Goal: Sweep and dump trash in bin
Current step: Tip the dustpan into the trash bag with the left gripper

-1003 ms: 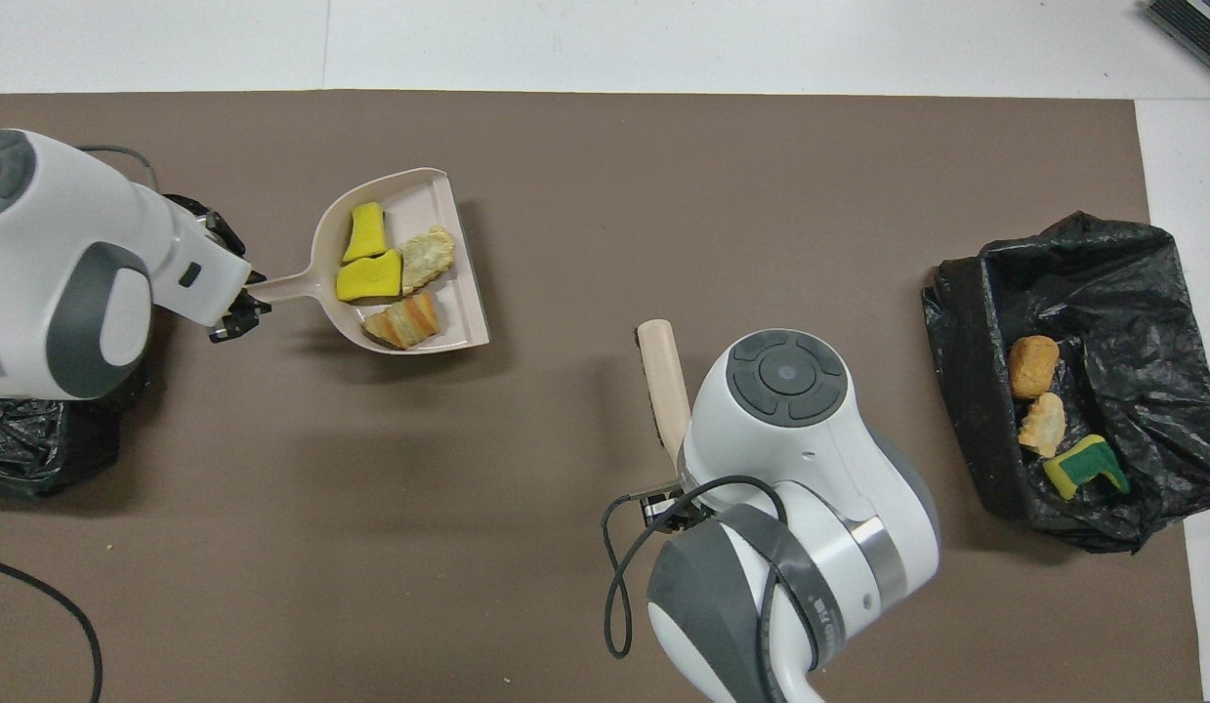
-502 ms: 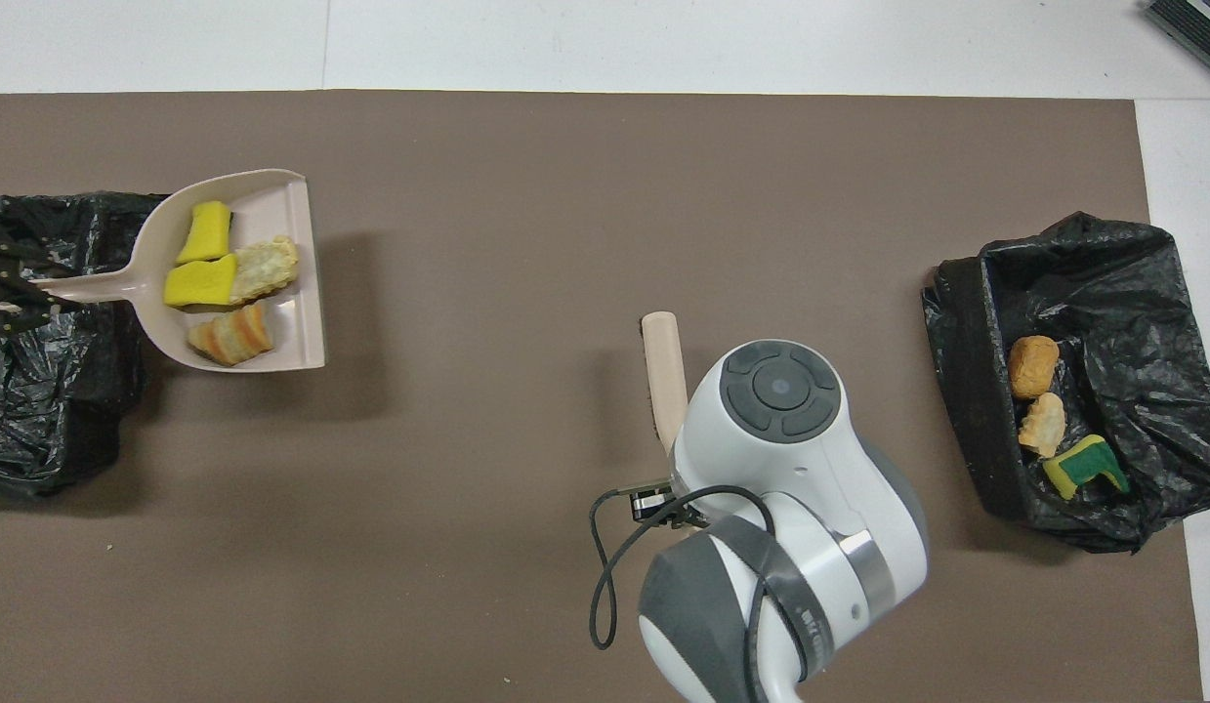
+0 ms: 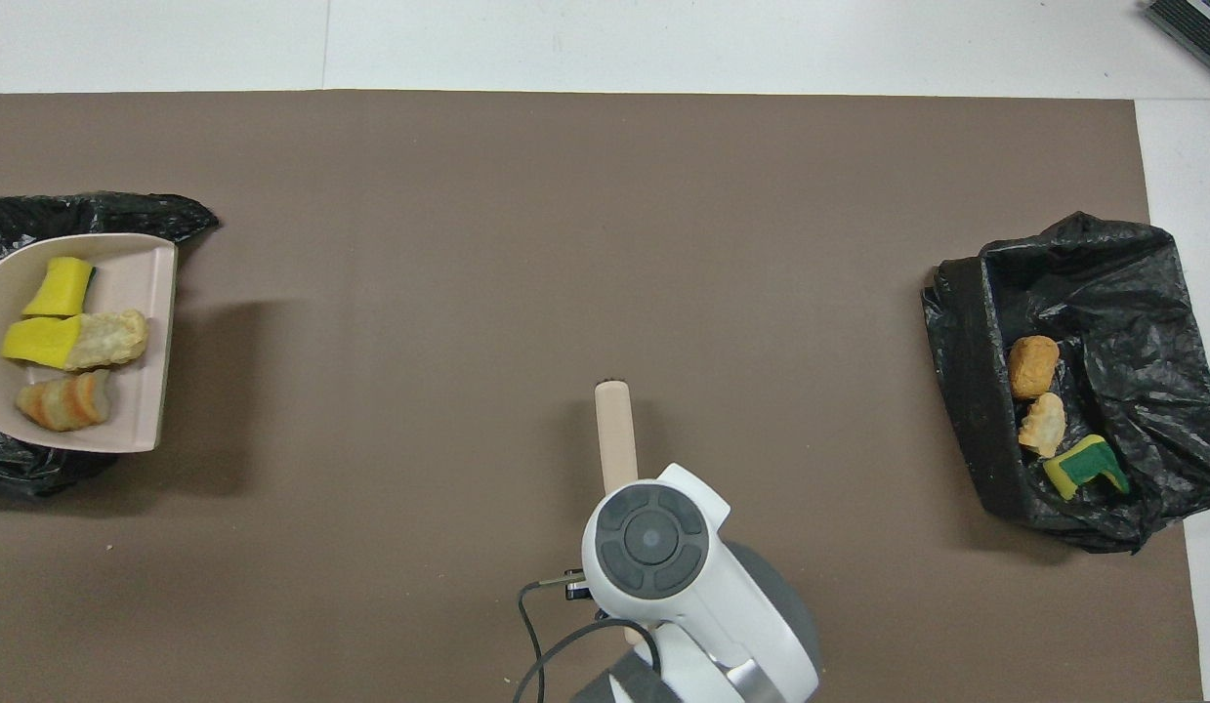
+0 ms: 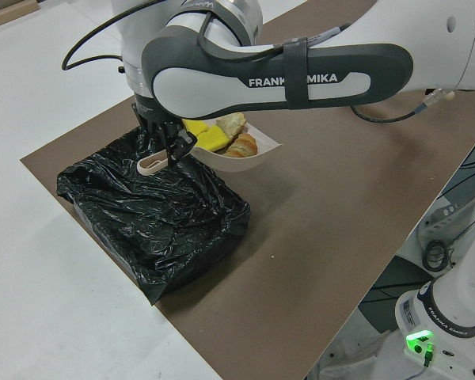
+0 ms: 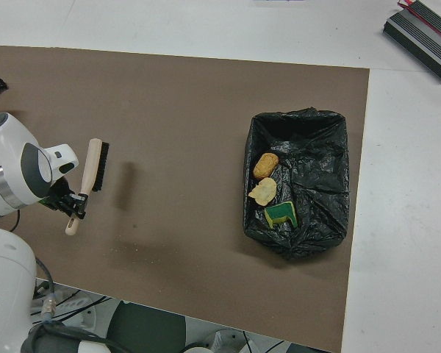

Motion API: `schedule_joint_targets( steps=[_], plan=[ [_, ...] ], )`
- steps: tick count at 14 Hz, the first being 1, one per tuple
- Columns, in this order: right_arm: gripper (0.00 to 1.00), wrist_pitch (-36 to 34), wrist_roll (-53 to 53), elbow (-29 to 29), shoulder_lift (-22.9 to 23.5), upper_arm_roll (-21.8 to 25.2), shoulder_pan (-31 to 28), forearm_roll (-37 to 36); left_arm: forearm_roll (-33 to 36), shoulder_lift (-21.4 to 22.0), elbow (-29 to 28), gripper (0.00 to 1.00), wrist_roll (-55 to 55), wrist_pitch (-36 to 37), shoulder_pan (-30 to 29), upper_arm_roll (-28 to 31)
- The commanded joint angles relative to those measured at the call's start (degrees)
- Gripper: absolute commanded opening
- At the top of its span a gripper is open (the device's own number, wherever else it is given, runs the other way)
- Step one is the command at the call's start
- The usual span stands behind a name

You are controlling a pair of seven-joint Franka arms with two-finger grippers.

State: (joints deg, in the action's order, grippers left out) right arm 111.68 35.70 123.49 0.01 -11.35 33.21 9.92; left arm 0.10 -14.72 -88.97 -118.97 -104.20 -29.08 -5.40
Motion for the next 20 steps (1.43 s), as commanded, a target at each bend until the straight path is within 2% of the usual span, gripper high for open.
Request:
schedule_joint_targets(
  steps=[1, 2, 4, 7, 9, 10, 11, 12, 13, 16, 17, 20],
  plan=[
    [0.0, 1.0, 3.2, 4.3, -2.6, 0.0, 2.0, 0.9, 0.2, -1.0, 4.9, 0.0, -4.0, 0.8, -3.4, -0.4],
    [0.0, 0.7, 4.8, 5.8, -2.6, -0.2, 3.3, 1.8, 2.3, -1.0, 5.4, 0.0, -4.7, -0.1, -3.4, 0.0],
    [0.0, 4.9, 8.3, 9.6, -2.6, -0.2, 7.6, 2.3, 7.5, -0.9, 6.1, 0.0, -4.3, -3.7, -3.5, -0.4],
    [0.0, 5.3, 7.2, 10.2, -2.4, -0.2, 7.3, 3.4, 15.8, -1.2, 5.7, 0.0, -3.0, -9.6, -3.6, 0.1],
    [0.0, 5.4, 5.2, 10.2, -2.3, -0.1, 6.9, 5.9, 24.1, -1.1, 5.5, 0.0, 1.6, -12.4, -3.0, 0.0],
    [0.04, 5.7, 4.5, 10.2, -1.9, -0.1, 5.9, 6.7, 27.9, -1.1, 5.4, 0.0, 5.4, -12.7, -2.6, 0.0],
    [0.12, 5.7, 3.6, 10.2, -1.9, -0.1, 5.4, 7.5, 31.3, -1.1, 5.3, 0.0, 9.1, -12.5, -2.2, 0.0],
    [0.16, 5.7, 2.1, 10.1, -1.9, -0.1, 5.1, 7.6, 34.9, -0.8, 4.5, 0.0, 11.5, -12.3, -1.2, 0.0],
    [0.33, 5.5, 0.4, 10.1, -1.8, -0.1, 5.0, 7.6, 37.9, -0.3, 3.5, 0.0, 13.6, -12.3, 0.0, 0.0],
    [0.52, 5.3, -1.4, 9.4, -1.0, 0.0, 3.8, 7.5, 47.8, 1.7, 0.1, 0.0, 22.0, -11.3, 3.2, 0.0],
    [0.55, 5.3, -1.4, 9.0, -0.8, 0.0, 3.6, 7.6, 51.1, 2.8, -1.6, 0.0, 24.8, -11.1, 4.4, 0.0],
    [0.81, 5.0, -1.2, 4.8, -0.6, 0.1, -0.4, 7.4, 61.5, 6.9, -8.0, 0.0, 34.0, -9.4, 8.0, 0.0]
  ],
)
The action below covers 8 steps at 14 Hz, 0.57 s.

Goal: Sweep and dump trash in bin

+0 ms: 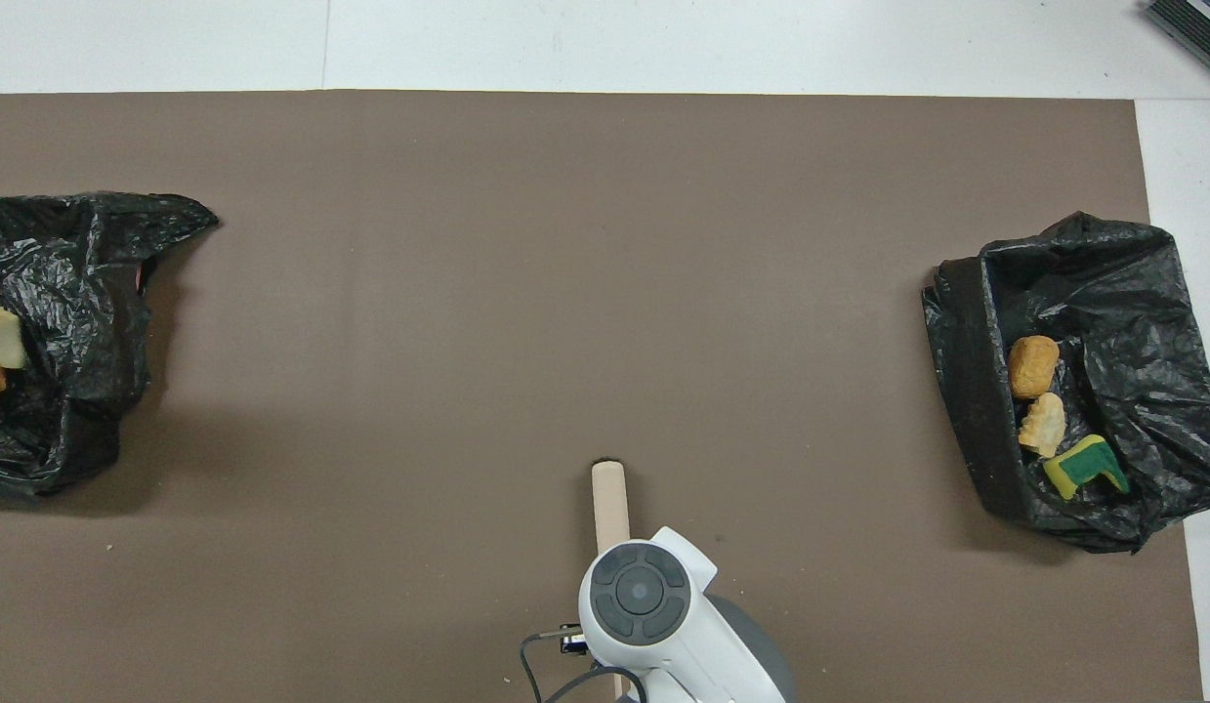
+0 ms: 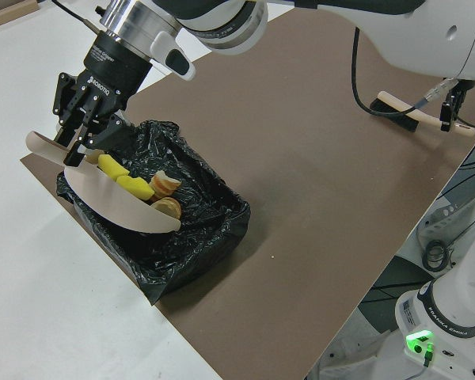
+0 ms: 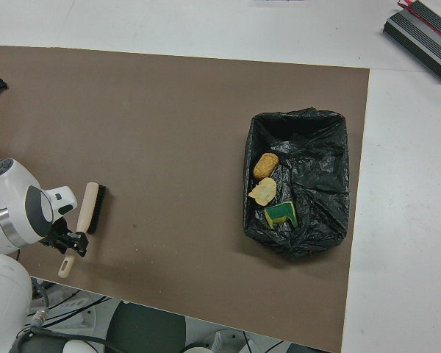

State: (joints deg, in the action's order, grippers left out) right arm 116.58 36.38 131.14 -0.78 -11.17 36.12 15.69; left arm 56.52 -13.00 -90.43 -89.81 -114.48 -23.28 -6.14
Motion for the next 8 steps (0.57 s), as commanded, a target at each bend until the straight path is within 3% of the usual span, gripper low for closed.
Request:
schedule_joint_targets(
  steps=[1, 2, 3, 5, 8],
  plan=[
    [0.9, 0.0, -1.9, -4.5, 0.1, 0.2, -5.1, 1.5, 7.9, 5.9, -7.4, 0.0, 6.6, 1.5, 2.7, 0.8],
    [0.98, -0.2, -2.2, -5.7, -0.2, 0.2, -7.6, 0.8, 10.3, 6.0, -7.3, 0.0, 7.4, 2.9, 3.0, 0.8],
    [1.0, -0.2, -2.1, -6.7, -0.4, 0.2, -9.9, 0.6, 11.6, 6.3, -7.0, 0.0, 7.5, 4.0, 3.5, 0.7],
    [1.0, -0.6, -2.5, -9.8, -0.6, 0.3, -14.3, 0.5, 11.6, 8.1, -6.9, 0.0, 7.4, 4.3, 3.6, 0.6],
    [1.0, -7.6, -3.5, -19.1, -0.1, 0.2, -20.7, -4.2, 10.6, 10.5, -6.9, 0.0, 7.5, 6.5, 4.1, -0.2]
  ],
)
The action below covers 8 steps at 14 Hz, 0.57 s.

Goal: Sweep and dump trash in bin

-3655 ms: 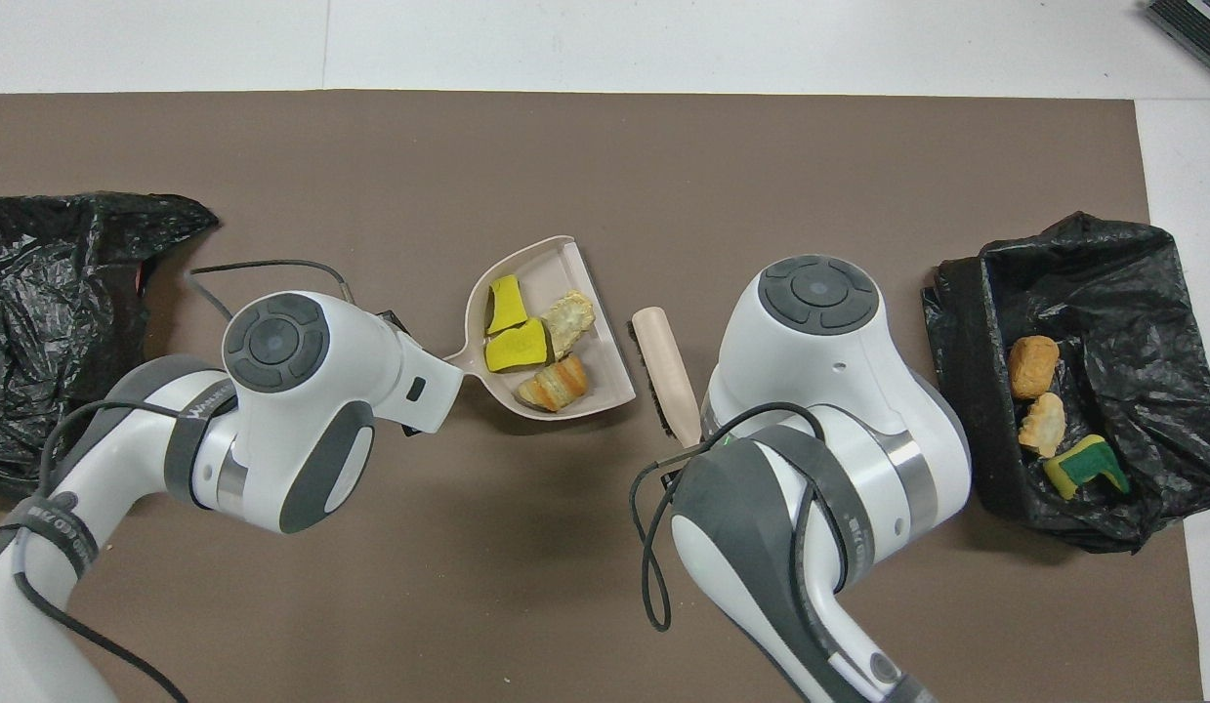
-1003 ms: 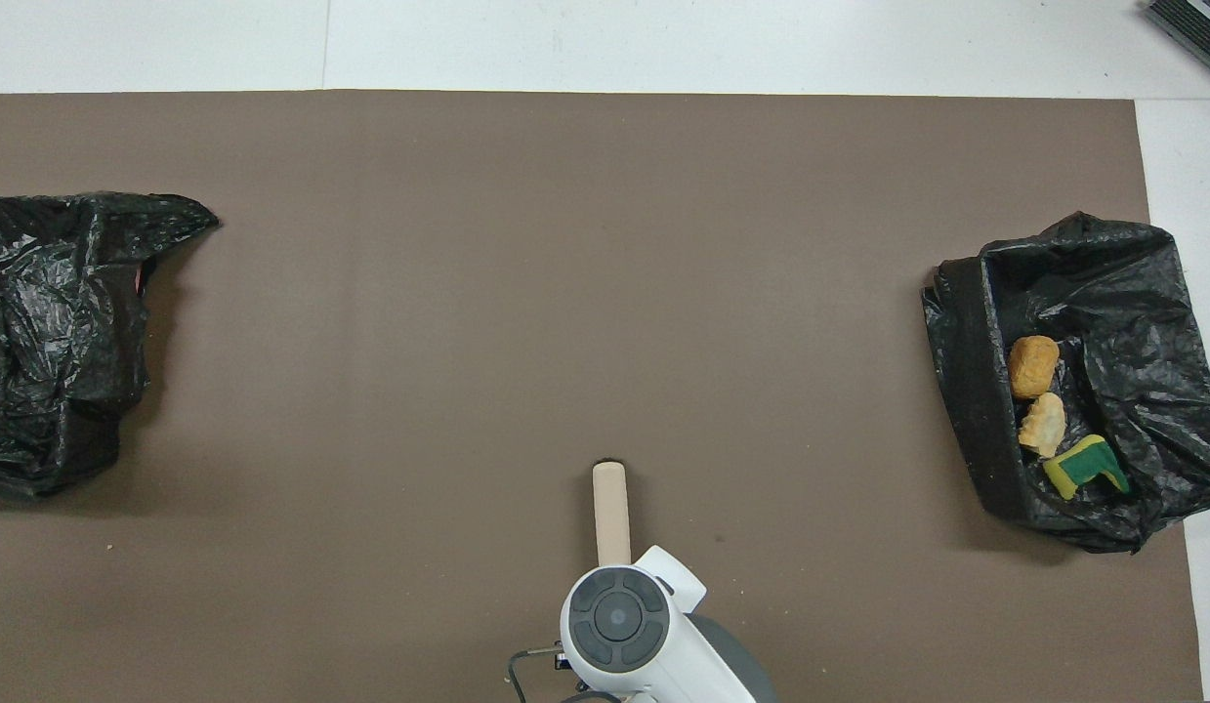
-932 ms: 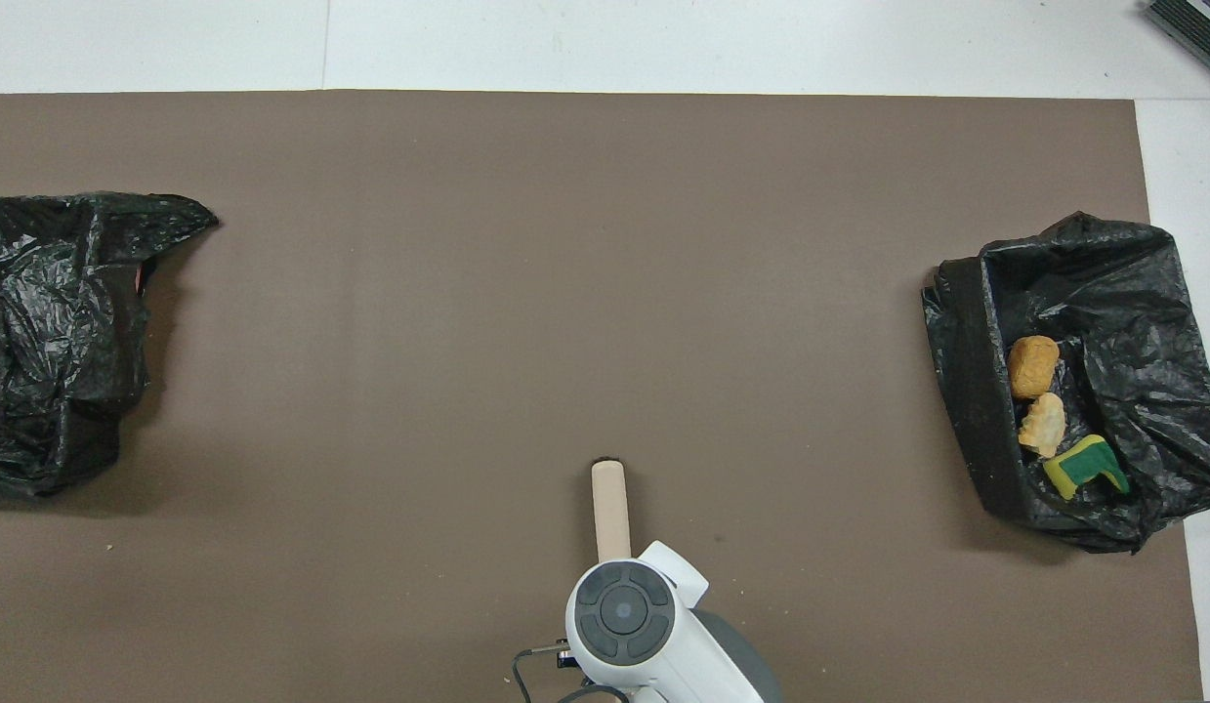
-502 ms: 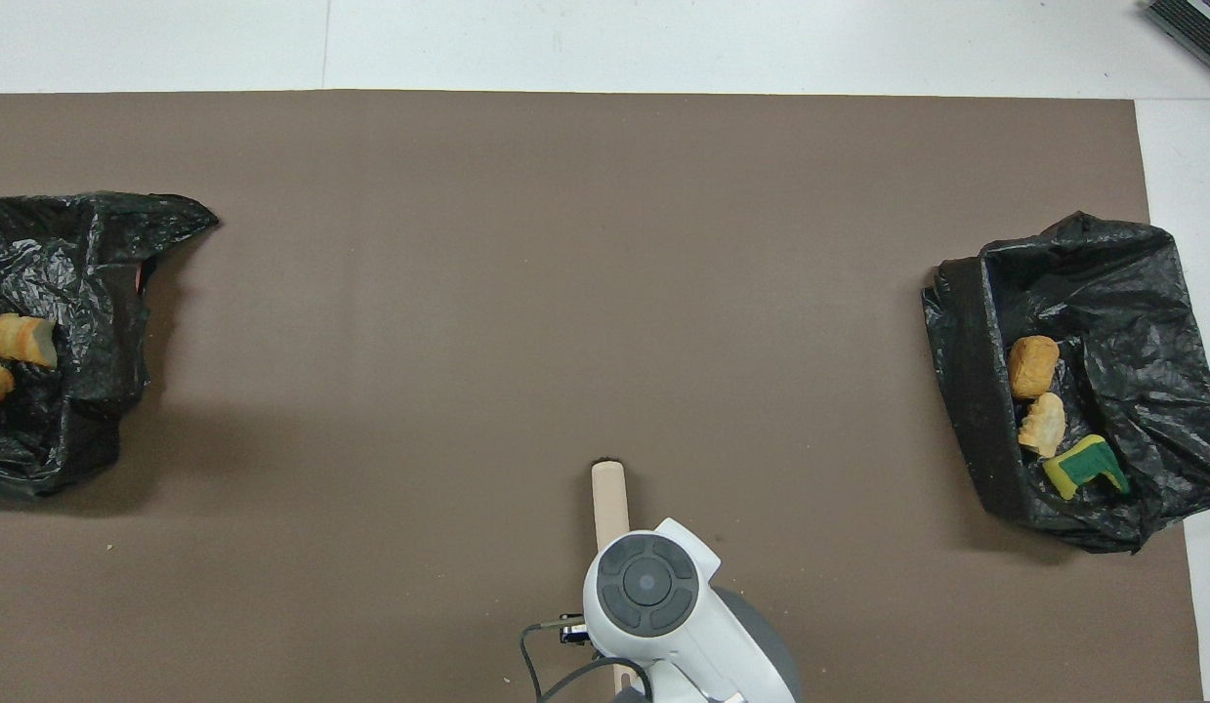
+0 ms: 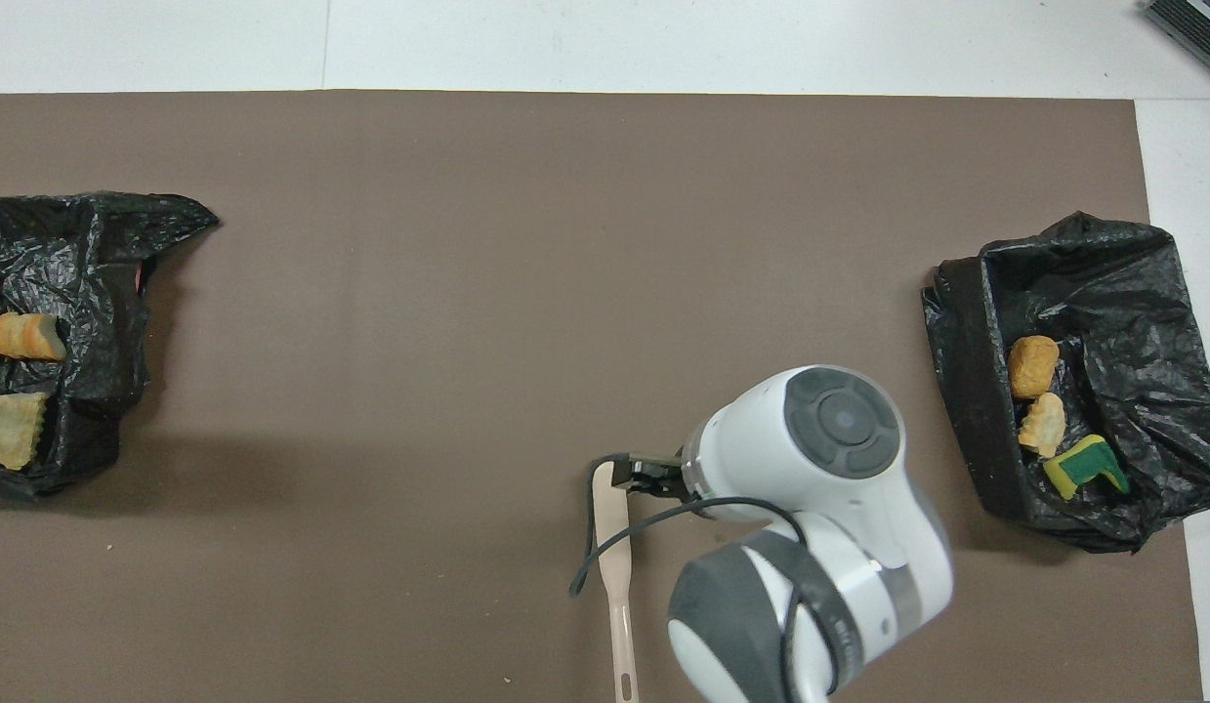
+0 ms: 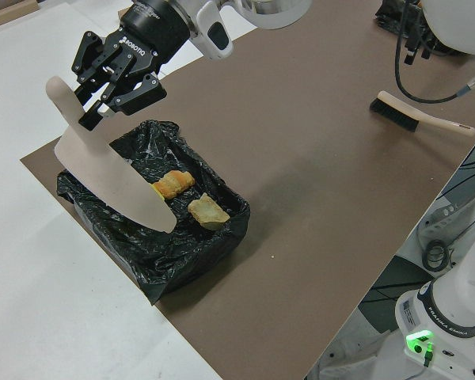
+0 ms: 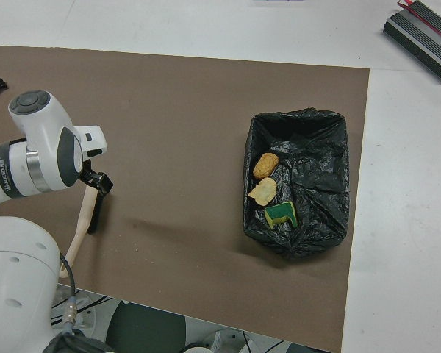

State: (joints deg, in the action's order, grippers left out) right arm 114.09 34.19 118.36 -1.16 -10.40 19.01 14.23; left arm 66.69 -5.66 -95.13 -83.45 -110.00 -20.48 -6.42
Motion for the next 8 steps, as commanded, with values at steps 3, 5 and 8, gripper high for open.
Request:
schedule_joint_targets(
  steps=[3, 5, 8],
  plan=[
    [1.0, -11.8, -5.6, -15.8, 0.0, -0.5, -9.9, -8.0, -8.4, 3.5, -2.1, 0.0, 5.6, 8.7, 5.6, 0.1],
    [1.0, -15.8, -10.1, -21.1, -0.1, -0.4, -12.9, -10.3, -14.9, 3.5, -2.0, 0.0, 12.2, 12.6, 7.6, 0.0],
    [1.0, -20.9, -10.6, -27.4, 0.5, -0.6, -15.1, -15.2, -25.3, 4.0, -2.1, 0.0, 22.0, 16.6, 9.6, 0.0]
  ],
)
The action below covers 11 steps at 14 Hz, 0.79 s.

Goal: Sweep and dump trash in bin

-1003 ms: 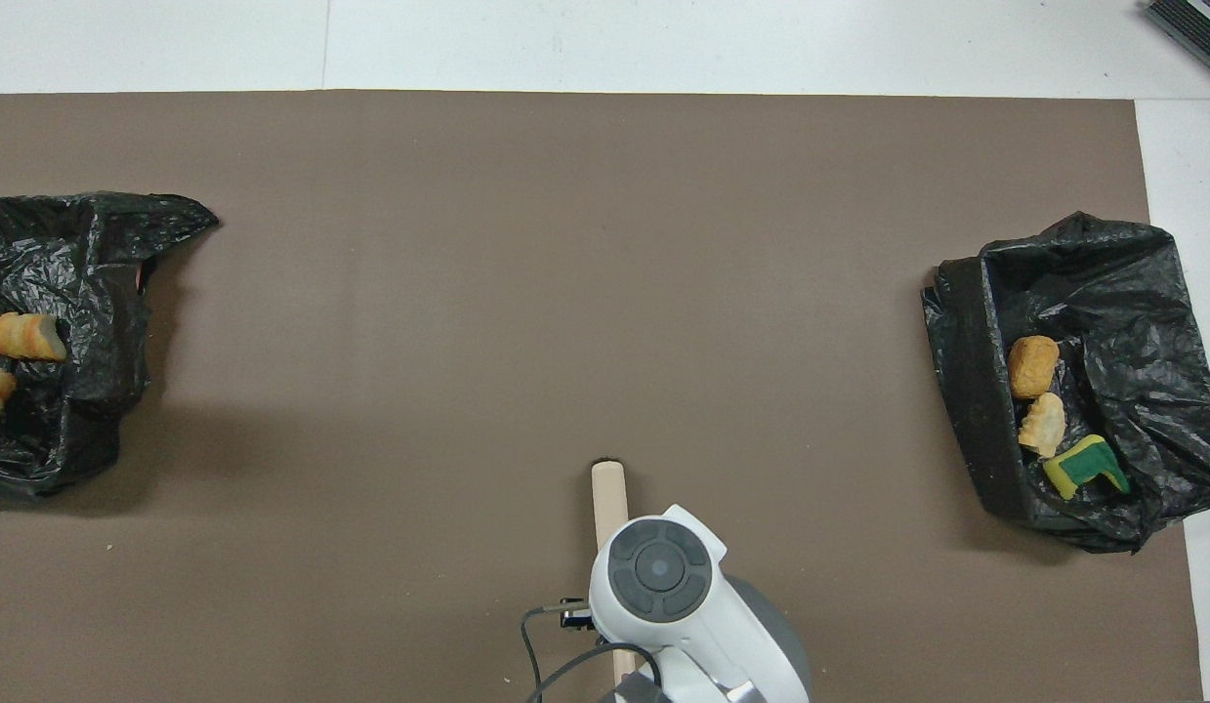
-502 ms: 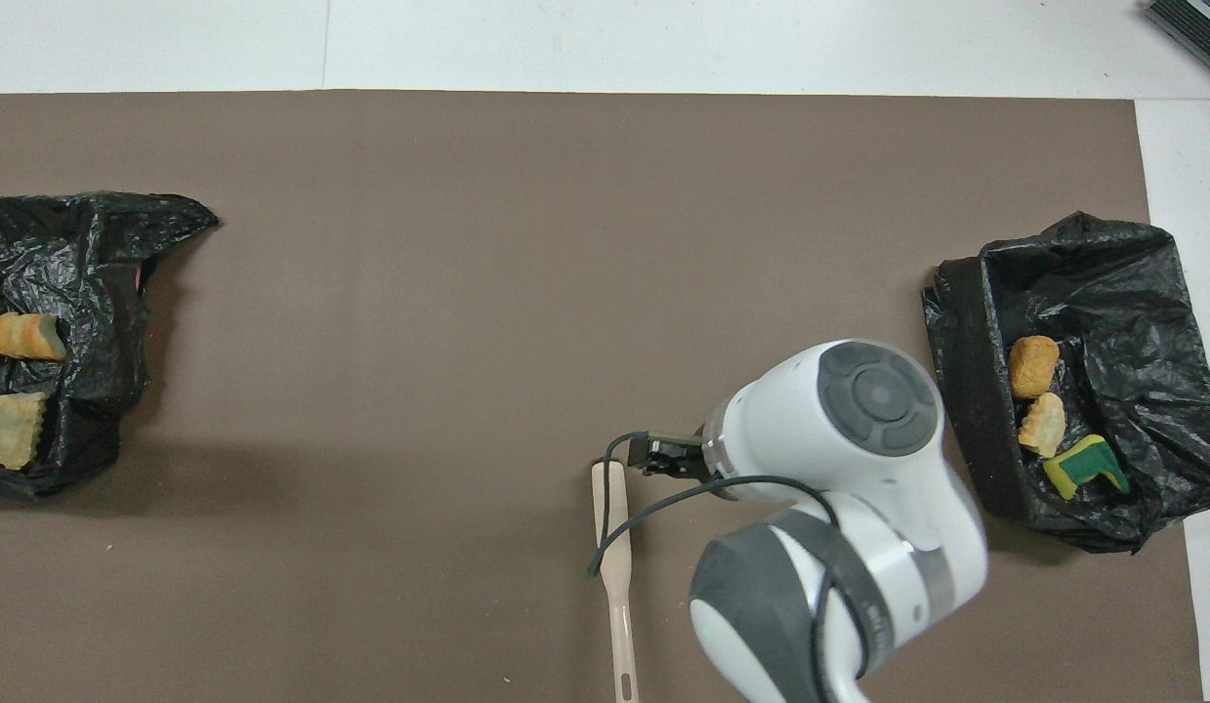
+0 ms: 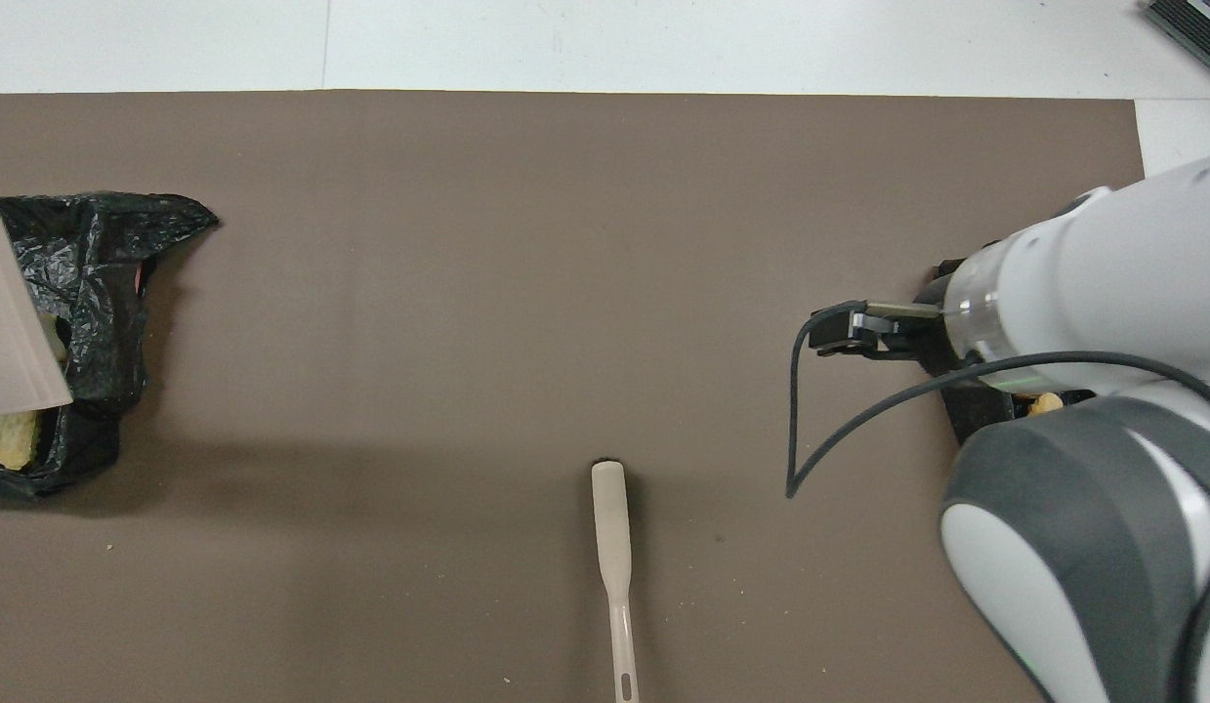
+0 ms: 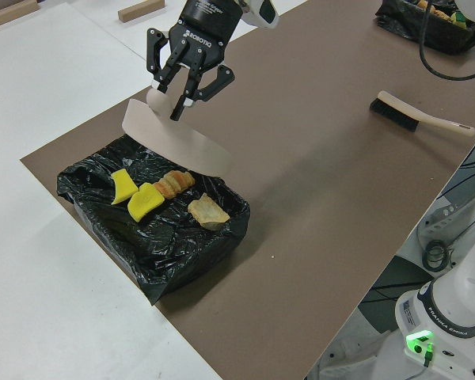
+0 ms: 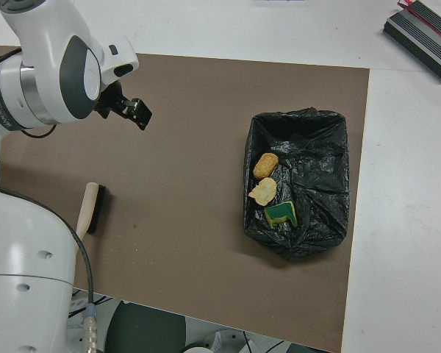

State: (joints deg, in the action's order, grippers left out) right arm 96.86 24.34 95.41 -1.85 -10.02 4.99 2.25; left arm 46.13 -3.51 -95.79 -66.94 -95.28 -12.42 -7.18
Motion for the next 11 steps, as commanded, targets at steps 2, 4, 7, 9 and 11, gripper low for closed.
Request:
schedule_joint_targets(
  steps=[2, 4, 7, 9, 11],
  plan=[
    [1.0, -8.9, -0.7, -7.5, 1.9, -1.0, -1.0, -6.6, -10.4, 2.0, -1.4, 0.0, 10.7, 3.8, 2.8, 0.8],
    [1.0, -10.9, -0.8, -10.5, 3.0, -0.9, -1.6, -6.7, -16.2, 2.3, -1.4, 0.0, 17.1, 6.0, 3.9, 0.8],
    [1.0, -15.7, -0.4, -18.4, 7.2, -1.1, -2.0, -6.3, -21.1, 2.4, -1.3, 0.0, 27.9, 7.7, 8.0, 0.8],
    [1.0, -16.1, -0.1, -19.2, 7.9, -0.9, -2.3, -6.3, -25.2, 2.6, -1.3, 0.0, 35.0, 8.1, 10.4, 0.8],
    [1.0, -15.8, -0.1, -19.0, 7.8, -0.9, -2.4, -6.5, -29.7, 2.8, -1.3, 0.0, 42.6, 8.9, 13.2, 0.8]
  ],
)
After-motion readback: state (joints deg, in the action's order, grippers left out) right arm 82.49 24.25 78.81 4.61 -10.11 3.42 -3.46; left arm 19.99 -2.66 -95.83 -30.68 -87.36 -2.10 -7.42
